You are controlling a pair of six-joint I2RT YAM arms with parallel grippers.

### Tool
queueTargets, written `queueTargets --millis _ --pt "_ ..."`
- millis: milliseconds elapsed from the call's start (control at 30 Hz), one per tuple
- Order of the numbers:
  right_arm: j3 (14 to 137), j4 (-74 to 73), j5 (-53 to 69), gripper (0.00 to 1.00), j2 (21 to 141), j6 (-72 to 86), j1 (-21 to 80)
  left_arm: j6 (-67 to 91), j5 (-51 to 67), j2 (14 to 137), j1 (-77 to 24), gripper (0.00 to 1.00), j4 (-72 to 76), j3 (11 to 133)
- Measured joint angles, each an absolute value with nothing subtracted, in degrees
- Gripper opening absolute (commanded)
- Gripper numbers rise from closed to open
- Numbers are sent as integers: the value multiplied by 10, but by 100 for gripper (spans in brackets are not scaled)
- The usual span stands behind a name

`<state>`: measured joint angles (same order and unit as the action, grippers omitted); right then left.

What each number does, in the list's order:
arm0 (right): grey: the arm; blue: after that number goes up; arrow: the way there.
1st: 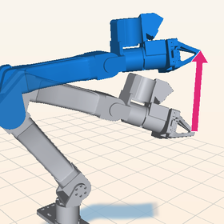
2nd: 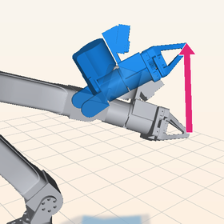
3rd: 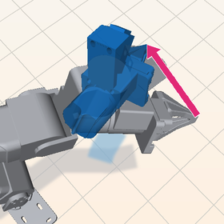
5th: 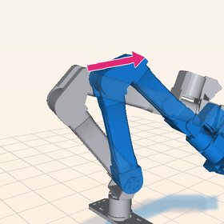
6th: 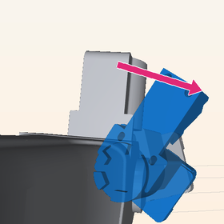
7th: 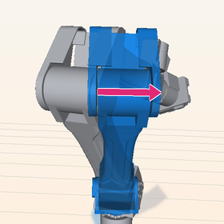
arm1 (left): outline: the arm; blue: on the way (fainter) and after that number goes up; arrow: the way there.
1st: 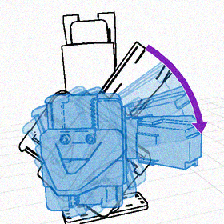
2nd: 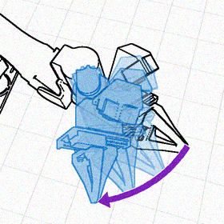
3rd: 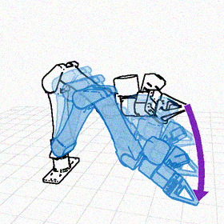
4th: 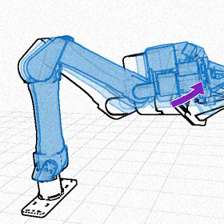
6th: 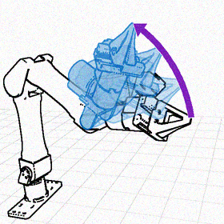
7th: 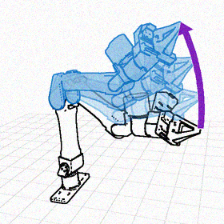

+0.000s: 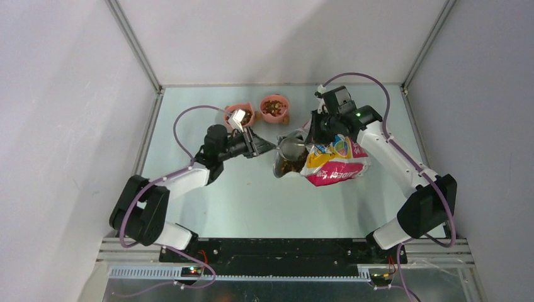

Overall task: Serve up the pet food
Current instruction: Collect the pet food from the pet food bag.

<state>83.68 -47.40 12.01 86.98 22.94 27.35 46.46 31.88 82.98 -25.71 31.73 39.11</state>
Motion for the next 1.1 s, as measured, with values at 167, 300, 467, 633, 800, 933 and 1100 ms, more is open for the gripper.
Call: queueTargets --millis 167,300,467,633,800,933,1100 --pt "837 -473 120 0 869 236 272 483 348 806 -239 0 286 391" --pt "837 -474 119 0 869 241 269 507 368 804 -226 0 280 391" --pt "837 -476 119 0 869 245 267 550 392 811 -215 0 280 397" --pt "837 -477 119 0 869 246 264 608 416 832 -206 0 308 397" --pt "837 -477 119 0 869 246 263 645 437 841 -197 0 325 397" --pt "837 -477 120 0 869 246 260 650 454 840 -184 0 322 396" --pt "837 -479 121 0 869 246 258 612 457 816 -163 0 255 397"
